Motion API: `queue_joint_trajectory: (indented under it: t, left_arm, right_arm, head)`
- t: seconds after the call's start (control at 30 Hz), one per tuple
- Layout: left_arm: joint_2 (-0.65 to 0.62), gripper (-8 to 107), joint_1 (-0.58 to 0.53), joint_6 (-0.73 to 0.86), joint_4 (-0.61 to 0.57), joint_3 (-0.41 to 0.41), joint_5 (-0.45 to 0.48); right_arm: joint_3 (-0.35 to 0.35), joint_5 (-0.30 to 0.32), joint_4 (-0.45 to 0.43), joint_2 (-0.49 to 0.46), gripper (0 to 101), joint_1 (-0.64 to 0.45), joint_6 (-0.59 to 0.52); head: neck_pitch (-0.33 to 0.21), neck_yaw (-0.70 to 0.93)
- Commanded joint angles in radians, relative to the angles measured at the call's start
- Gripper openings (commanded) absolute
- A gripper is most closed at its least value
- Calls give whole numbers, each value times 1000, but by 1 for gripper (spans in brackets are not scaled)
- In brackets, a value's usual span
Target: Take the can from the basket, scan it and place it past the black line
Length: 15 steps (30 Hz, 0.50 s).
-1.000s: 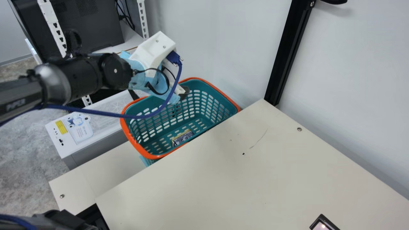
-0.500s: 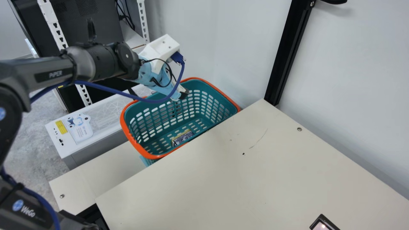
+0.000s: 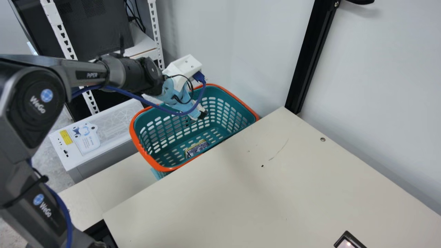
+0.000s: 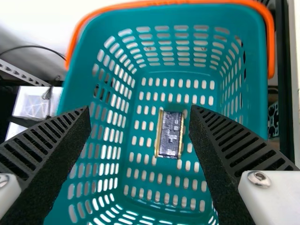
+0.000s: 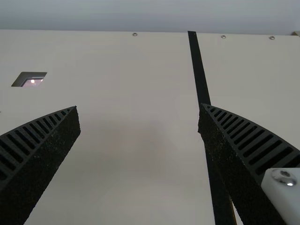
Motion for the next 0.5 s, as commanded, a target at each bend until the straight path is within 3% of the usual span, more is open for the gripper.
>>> queue_joint_trajectory:
  t: [0.0, 0.47]
  left_arm:
    - [23, 90, -3, 3, 1, 1, -7]
    - [173, 90, -15, -20, 46, 8, -75]
  right_arm:
    - [0, 0, 0, 0, 101, 0, 0]
    - [0, 0, 0, 0, 101, 0, 0]
  head:
    - [-32, 37]
    - [-32, 37]
